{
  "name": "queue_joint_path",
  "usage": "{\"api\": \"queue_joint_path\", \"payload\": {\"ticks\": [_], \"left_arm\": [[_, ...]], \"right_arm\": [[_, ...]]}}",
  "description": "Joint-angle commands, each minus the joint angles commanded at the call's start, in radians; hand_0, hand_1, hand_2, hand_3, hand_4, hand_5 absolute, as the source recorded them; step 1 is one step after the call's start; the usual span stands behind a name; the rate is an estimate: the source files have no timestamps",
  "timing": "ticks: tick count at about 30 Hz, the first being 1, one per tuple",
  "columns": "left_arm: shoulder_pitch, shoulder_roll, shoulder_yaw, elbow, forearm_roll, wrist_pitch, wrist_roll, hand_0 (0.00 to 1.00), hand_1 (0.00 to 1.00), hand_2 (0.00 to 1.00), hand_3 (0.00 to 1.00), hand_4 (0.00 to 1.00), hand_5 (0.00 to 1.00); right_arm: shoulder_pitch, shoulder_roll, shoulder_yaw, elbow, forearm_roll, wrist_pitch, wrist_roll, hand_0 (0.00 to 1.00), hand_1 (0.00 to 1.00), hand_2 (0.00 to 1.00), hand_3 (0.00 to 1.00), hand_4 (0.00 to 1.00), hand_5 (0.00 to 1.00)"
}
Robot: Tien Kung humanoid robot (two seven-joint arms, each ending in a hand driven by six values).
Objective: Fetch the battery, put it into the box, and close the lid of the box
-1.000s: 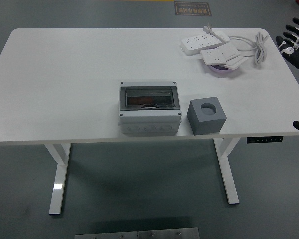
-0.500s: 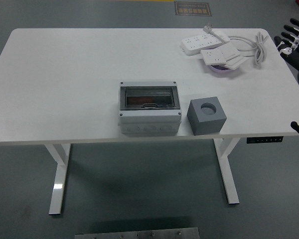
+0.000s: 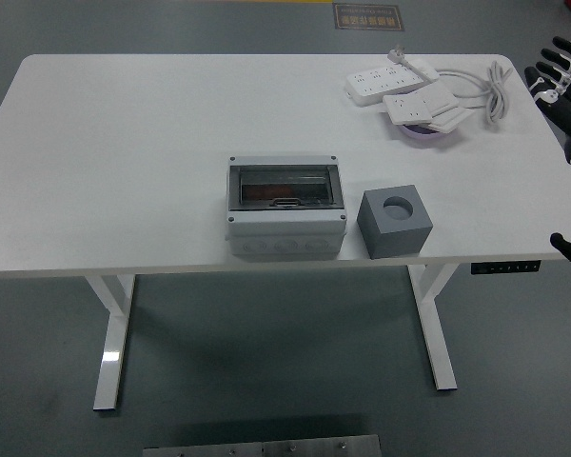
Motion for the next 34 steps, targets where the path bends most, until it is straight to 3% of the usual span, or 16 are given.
{"api": "queue_joint_path", "payload": {"ticks": [12, 13, 18, 19, 24, 25, 30, 31, 34], "left_arm": [[-0.008, -0.003, 0.001, 0.001, 0.001, 0.0, -0.003, 0.65, 0.704, 0.65, 0.628, 0.696, 0.316], [-0.007, -0.003, 0.0, 0.001, 0.001, 0.0, -0.003, 0.65, 0.705, 0.651, 0.627, 0.696, 0.316], [-0.006, -0.005, -0.001, 0.001, 0.002, 0.001, -0.002, 0.65, 0.705, 0.651, 0.627, 0.696, 0.316], [-0.006, -0.006, -0.001, 0.001, 0.002, 0.001, -0.001, 0.651, 0.705, 0.65, 0.628, 0.696, 0.315], [-0.006, -0.006, -0.001, 0.001, 0.003, 0.001, -0.002, 0.651, 0.705, 0.65, 0.628, 0.696, 0.315], [-0.005, -0.006, 0.0, 0.001, 0.002, 0.001, -0.002, 0.651, 0.706, 0.651, 0.628, 0.696, 0.314], [-0.004, -0.008, 0.001, 0.001, 0.0, 0.001, -0.002, 0.651, 0.706, 0.651, 0.628, 0.696, 0.314], [-0.004, -0.008, 0.002, 0.001, 0.0, 0.001, -0.003, 0.653, 0.705, 0.651, 0.628, 0.696, 0.314], [-0.003, -0.008, 0.003, 0.001, -0.002, 0.001, -0.004, 0.653, 0.705, 0.651, 0.628, 0.696, 0.314]], "right_arm": [[0.016, -0.011, -0.004, 0.004, 0.006, 0.007, -0.015, 0.796, 0.76, 0.739, 0.771, 0.767, 0.153], [0.015, -0.011, -0.003, 0.004, 0.009, 0.008, -0.015, 0.816, 0.79, 0.785, 0.832, 0.928, 0.249], [0.015, -0.009, 0.0, 0.002, 0.02, 0.011, -0.015, 0.816, 0.79, 0.785, 0.832, 0.928, 0.249], [0.016, -0.009, 0.0, 0.002, 0.02, 0.011, -0.016, 0.845, 0.809, 0.817, 0.856, 0.998, 0.554], [0.016, -0.008, 0.002, 0.001, 0.022, 0.01, -0.017, 0.845, 0.809, 0.817, 0.856, 0.998, 0.554], [0.016, -0.008, 0.002, 0.001, 0.022, 0.01, -0.017, 0.86, 0.815, 0.822, 0.844, 0.998, 0.818], [0.017, -0.01, 0.001, 0.002, 0.016, 0.007, -0.016, 0.86, 0.815, 0.822, 0.844, 0.998, 0.818], [0.017, -0.01, 0.001, 0.003, 0.015, 0.006, -0.014, 0.86, 0.815, 0.821, 0.846, 0.998, 0.872], [0.017, -0.011, -0.001, 0.004, 0.01, 0.001, -0.011, 0.86, 0.815, 0.821, 0.846, 0.998, 0.872]]}}
